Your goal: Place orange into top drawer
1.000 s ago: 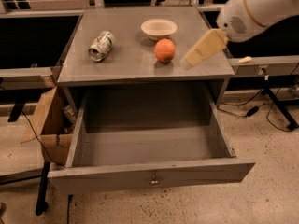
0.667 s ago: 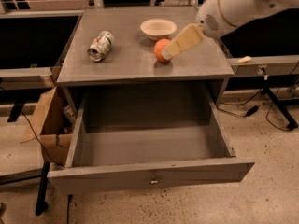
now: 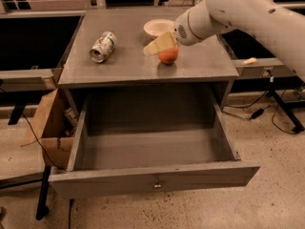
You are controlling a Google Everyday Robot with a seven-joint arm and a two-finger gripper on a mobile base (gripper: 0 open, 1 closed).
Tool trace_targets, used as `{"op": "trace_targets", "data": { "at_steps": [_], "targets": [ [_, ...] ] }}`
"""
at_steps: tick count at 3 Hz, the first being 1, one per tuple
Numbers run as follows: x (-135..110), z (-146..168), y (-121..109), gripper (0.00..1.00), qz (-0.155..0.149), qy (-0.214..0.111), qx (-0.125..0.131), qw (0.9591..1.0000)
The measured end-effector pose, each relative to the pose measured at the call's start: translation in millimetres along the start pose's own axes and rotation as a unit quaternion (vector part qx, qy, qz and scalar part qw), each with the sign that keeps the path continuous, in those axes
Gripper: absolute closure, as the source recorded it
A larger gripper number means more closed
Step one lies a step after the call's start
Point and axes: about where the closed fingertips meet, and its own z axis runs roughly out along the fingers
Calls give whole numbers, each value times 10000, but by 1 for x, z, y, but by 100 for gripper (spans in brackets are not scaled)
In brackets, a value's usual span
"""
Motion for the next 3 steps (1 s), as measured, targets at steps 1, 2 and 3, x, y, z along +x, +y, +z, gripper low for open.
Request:
{"op": "trace_targets", "data": {
  "at_steps": [1,2,3],
  "targets": [
    [4,34,-6,0,317,40,39,9995],
    [5,61,-10,0,469,218,17,9987],
    [6,83,-16,0,577,479,-25,9972]
  ]
}}
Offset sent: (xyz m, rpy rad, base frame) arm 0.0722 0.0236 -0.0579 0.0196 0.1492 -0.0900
